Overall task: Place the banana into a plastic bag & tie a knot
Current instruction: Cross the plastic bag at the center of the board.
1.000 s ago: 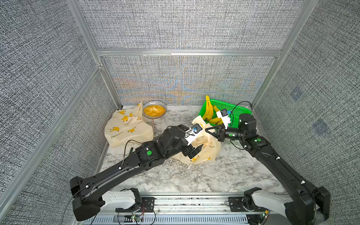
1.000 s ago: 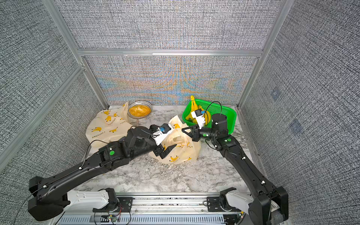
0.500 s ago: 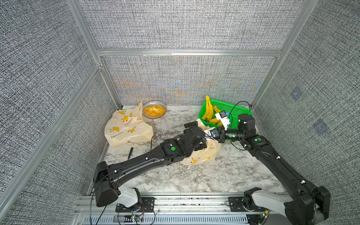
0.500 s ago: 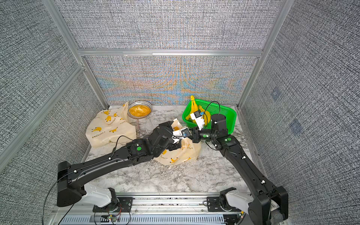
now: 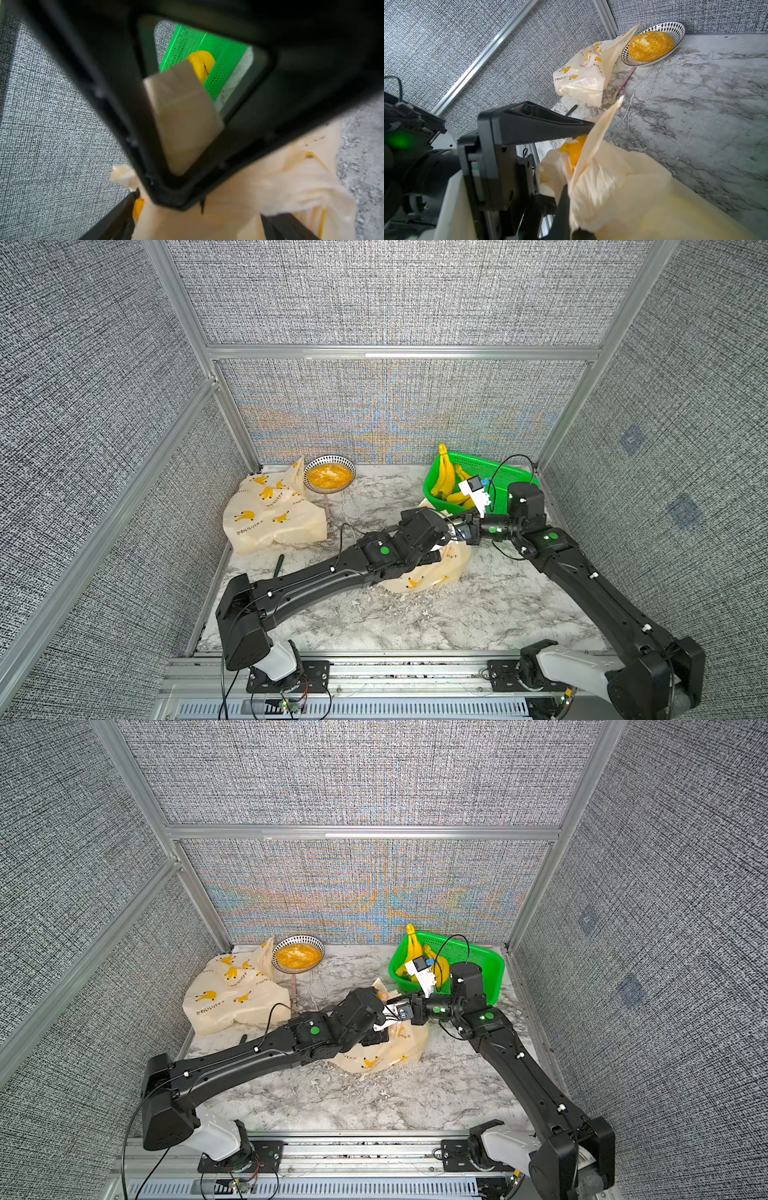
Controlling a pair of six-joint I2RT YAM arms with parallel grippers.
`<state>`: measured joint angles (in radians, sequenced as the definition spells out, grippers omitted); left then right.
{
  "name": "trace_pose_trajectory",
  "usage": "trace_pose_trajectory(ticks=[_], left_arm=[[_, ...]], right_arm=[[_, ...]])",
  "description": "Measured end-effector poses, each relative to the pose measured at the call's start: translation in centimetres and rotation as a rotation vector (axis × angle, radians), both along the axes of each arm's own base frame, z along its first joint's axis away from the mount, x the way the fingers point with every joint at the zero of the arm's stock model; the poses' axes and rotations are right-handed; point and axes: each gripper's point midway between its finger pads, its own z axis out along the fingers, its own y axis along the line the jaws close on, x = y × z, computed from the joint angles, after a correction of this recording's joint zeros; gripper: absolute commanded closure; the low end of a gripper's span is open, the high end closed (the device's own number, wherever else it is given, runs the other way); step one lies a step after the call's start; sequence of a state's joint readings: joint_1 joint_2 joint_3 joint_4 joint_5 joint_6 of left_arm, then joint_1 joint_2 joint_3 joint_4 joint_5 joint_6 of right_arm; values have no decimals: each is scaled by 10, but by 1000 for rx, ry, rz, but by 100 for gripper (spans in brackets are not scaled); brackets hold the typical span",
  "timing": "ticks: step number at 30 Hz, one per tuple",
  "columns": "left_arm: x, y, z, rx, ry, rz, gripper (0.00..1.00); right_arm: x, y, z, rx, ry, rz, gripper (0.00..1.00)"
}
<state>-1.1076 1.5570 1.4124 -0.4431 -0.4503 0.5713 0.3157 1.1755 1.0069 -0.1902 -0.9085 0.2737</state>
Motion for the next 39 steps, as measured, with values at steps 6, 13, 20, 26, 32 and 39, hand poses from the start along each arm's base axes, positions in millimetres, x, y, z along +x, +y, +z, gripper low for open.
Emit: trace_pose_trajectory(ticks=[6, 13, 20, 26, 32, 39], left_arm=[[5, 2, 10, -36, 25, 10, 48], [-7, 1, 12, -44, 103, -18, 100], [-28, 9, 23, -110, 277, -60, 100], [-49, 11, 29, -211, 448, -129, 100], [-56, 9, 18, -264, 490, -155, 100], [-58, 5, 9, -283, 496, -170, 100]], right_arm=[[-2, 1, -2, 2, 8, 10, 100], [-2, 2, -3, 3, 13, 15, 100], [-15, 6, 2, 21, -43, 71, 100], [-29, 9, 6, 51, -154, 126, 100], [-32, 11, 1, 69, -168, 158, 95], [-26, 10, -5, 64, -157, 146, 78]])
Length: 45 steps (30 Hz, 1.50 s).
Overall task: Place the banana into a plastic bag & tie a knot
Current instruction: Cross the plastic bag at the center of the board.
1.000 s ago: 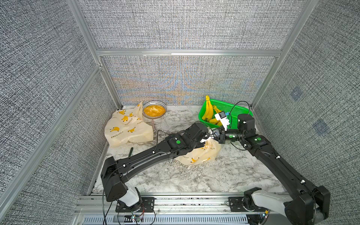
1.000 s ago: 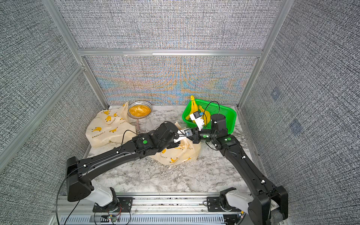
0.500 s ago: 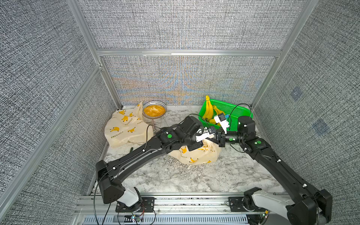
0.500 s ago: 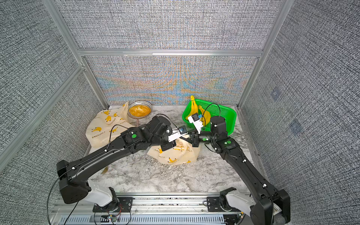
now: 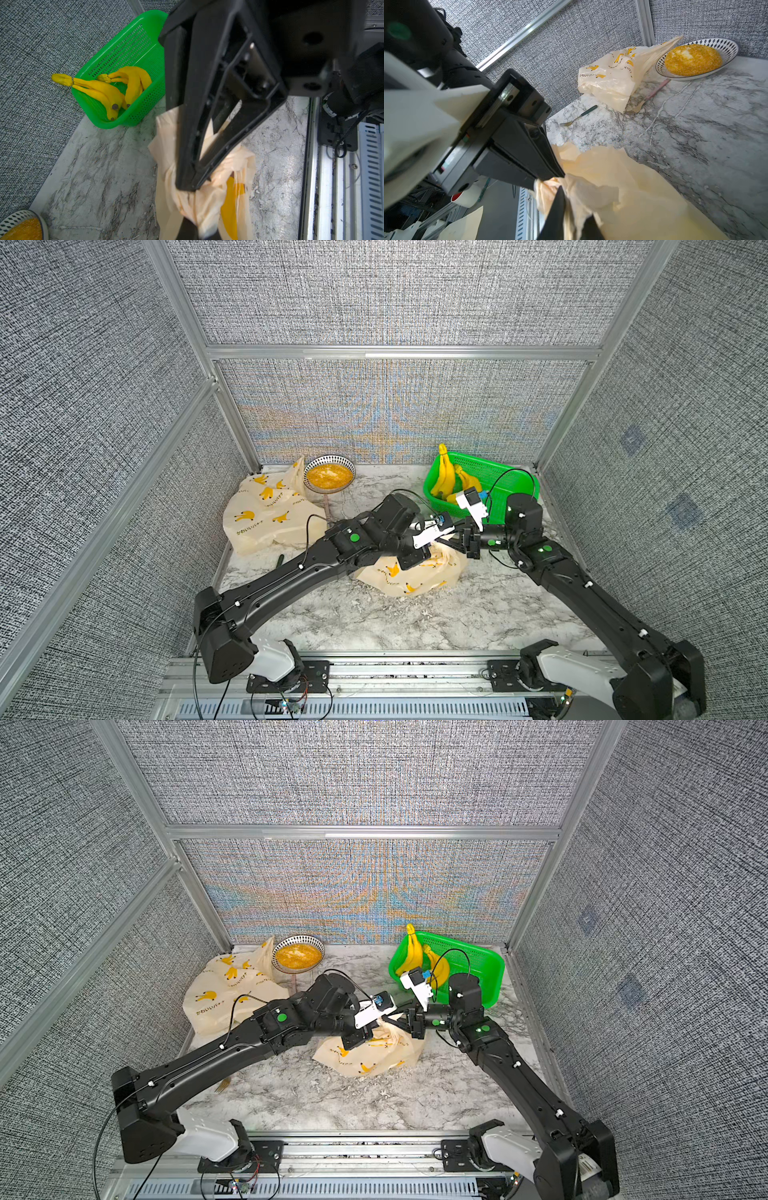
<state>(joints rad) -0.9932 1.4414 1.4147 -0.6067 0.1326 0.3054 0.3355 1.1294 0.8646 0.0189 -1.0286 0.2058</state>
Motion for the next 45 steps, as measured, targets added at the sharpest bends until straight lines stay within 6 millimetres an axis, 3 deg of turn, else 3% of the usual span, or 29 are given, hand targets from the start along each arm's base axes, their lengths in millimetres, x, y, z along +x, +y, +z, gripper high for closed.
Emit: trace_pose_trajectory(ticks=[7, 13, 19, 22, 27, 30, 32, 36, 39, 42, 45], left_arm=[[-3, -4, 8, -40, -9, -20, 100], [-4, -3, 6, -45, -10, -22, 100], [-3, -5, 8, -61, -19, -23, 100], [-3, -5, 9, -64, -22, -23, 100], [-3, -5, 11, -70, -22, -20, 100], [-4, -4, 13, -75, -19, -19, 100], [-5, -5, 13, -77, -14, -22, 100], [-6, 2, 12, -58, 5, -4, 100], [-6, 2, 10, -53, 8, -4, 100], [-6, 2, 12, -54, 5, -1, 74], [-6, 1, 17, -68, 11, 6, 58]], right_arm=[[5, -9, 9, 3, -60, -35, 55], [5, -8, 2, 26, -53, 4, 17], [-8, -3, 9, 95, -65, 116, 15], [-21, -2, 10, 117, -79, 163, 24], [-33, 4, 12, 125, -88, 211, 30], [-32, 10, 11, 117, -91, 222, 47], [-29, 12, 10, 107, -90, 219, 68], [-24, 12, 13, 94, -115, 198, 100], [-24, 12, 11, 87, -107, 190, 100], [-23, 12, 12, 87, -108, 186, 100], [-21, 12, 13, 84, -110, 171, 100]])
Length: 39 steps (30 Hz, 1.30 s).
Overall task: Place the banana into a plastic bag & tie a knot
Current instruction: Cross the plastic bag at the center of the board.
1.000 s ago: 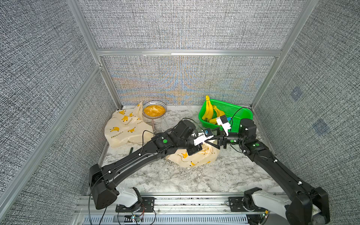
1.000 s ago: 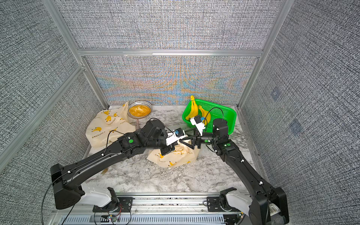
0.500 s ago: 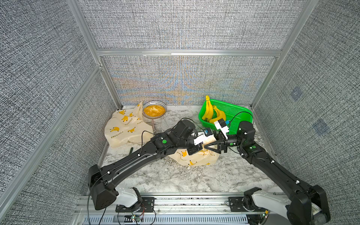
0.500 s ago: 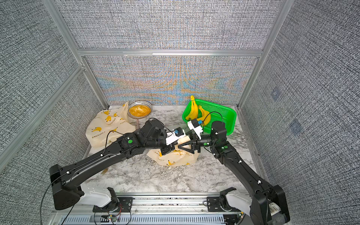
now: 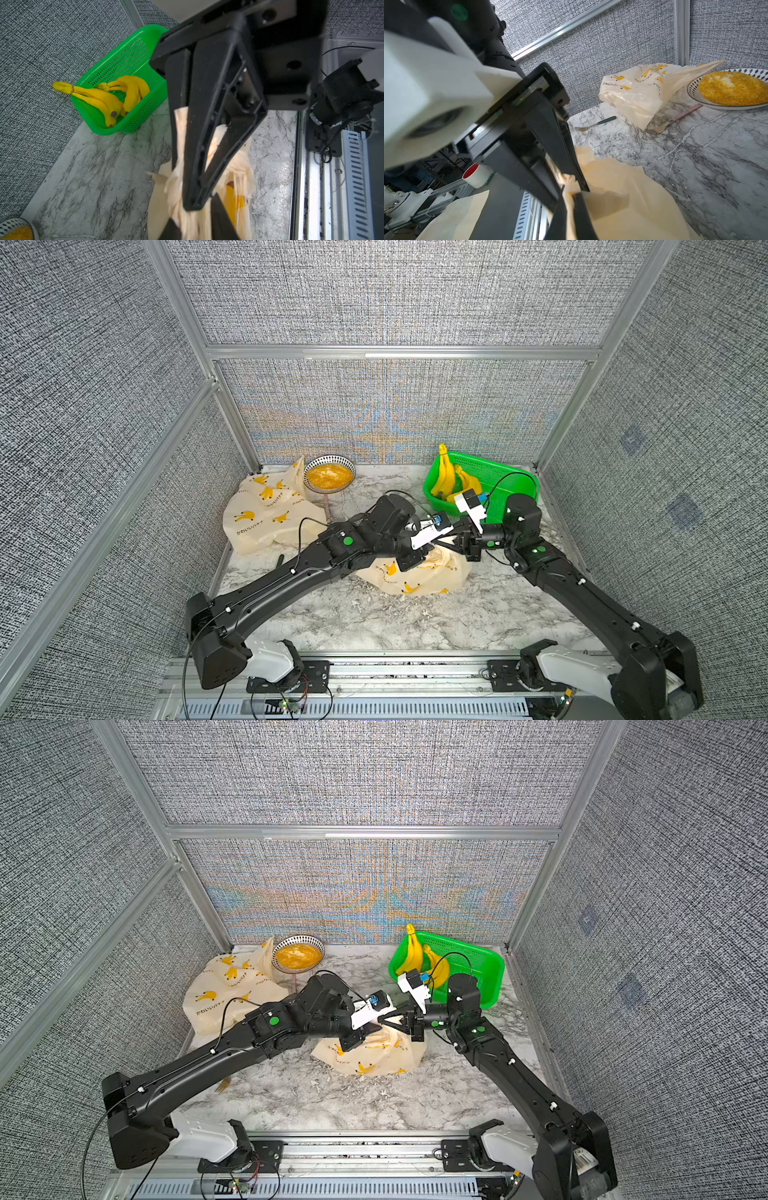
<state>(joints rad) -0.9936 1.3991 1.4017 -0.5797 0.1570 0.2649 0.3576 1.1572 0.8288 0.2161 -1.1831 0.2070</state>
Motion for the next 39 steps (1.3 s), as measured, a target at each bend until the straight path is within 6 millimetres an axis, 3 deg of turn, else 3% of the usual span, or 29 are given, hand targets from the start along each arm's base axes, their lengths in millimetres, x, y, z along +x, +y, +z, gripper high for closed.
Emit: trace_pose_trajectory(ticks=[1, 9, 14, 19, 28, 37, 39], left_arm=[[0, 0, 3, -8, -2, 1, 51], [-3, 22, 43, -111, -46, 79, 32], [-9, 40, 37, -126, -50, 123, 26], [-4, 46, 20, -103, -23, 178, 40], [-20, 27, 53, -329, 192, 188, 80], [-29, -4, 36, -346, 446, 172, 84], [-27, -6, 23, -319, 483, 195, 77]], right_arm=[[0, 0, 0, 0, -1, -2, 100], [22, 1, -2, 6, 129, -84, 100], [29, 2, -7, 36, 299, -86, 100], [21, 0, 8, 71, 341, -68, 100], [25, 0, 17, 81, 401, -109, 100], [37, -1, 1, 63, 460, -178, 100], [37, -1, 0, 63, 467, -181, 100]])
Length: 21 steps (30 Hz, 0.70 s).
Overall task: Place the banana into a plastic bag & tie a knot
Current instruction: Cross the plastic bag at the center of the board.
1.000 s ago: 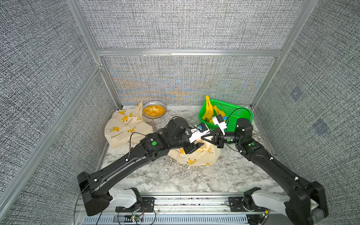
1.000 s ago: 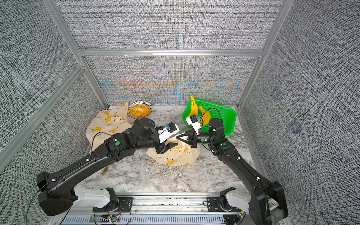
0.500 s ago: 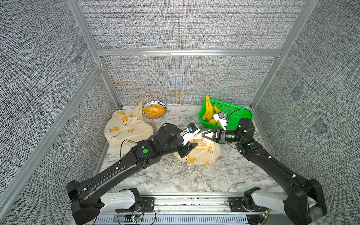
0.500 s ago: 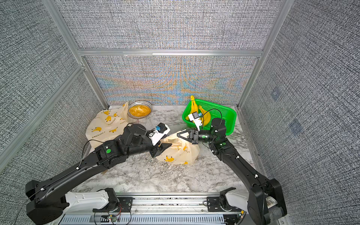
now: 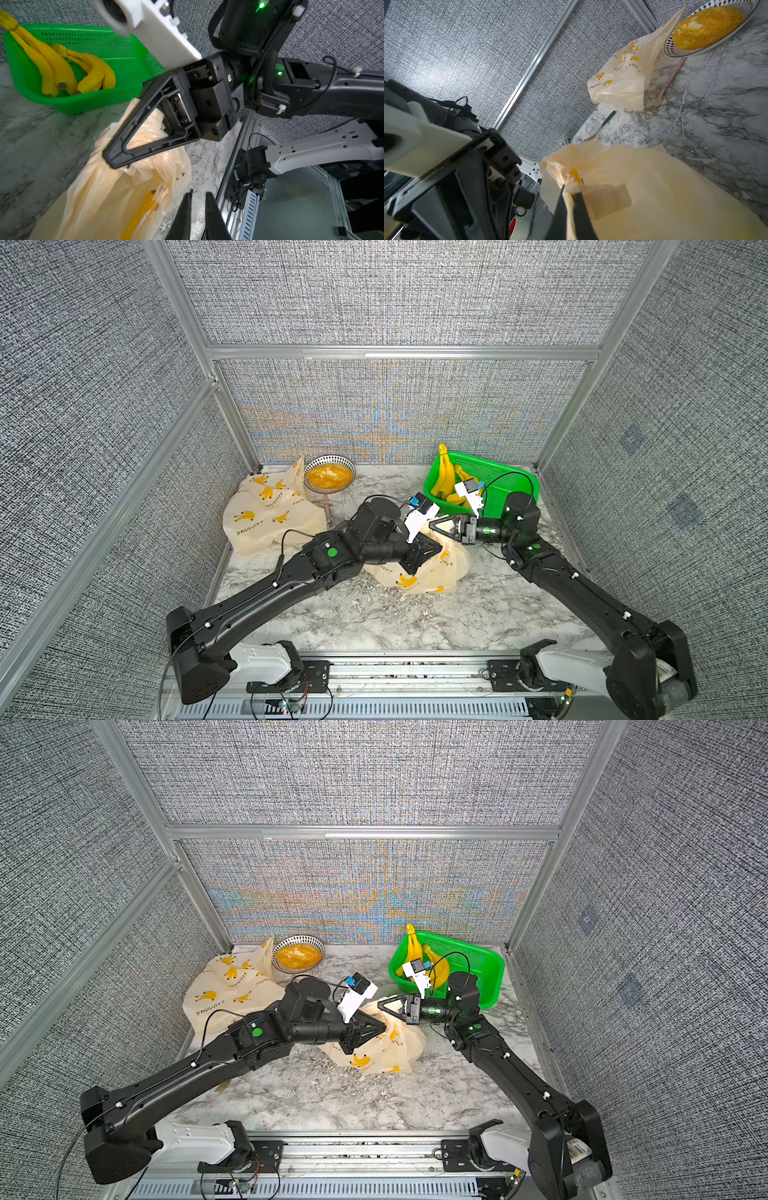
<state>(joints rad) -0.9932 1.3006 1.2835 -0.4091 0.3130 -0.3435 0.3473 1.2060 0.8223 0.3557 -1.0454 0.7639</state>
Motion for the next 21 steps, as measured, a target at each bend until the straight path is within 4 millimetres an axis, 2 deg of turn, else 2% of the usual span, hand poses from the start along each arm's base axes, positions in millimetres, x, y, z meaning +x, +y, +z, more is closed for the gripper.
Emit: trace_pose_trajectory(ticks=[5, 9, 14, 21], left_arm=[[8, 10, -34, 83, 60, 89, 52], [18, 24, -46, 98, 60, 166, 41], [29, 29, -47, 43, 31, 215, 38], [49, 30, -46, -49, 28, 268, 40]], right_arm=[[0, 0, 2, 9, 15, -3, 100], [0, 0, 3, 16, 29, -3, 100], [-2, 0, -1, 38, 54, 4, 100], [-11, 6, -7, 65, 117, 25, 100]])
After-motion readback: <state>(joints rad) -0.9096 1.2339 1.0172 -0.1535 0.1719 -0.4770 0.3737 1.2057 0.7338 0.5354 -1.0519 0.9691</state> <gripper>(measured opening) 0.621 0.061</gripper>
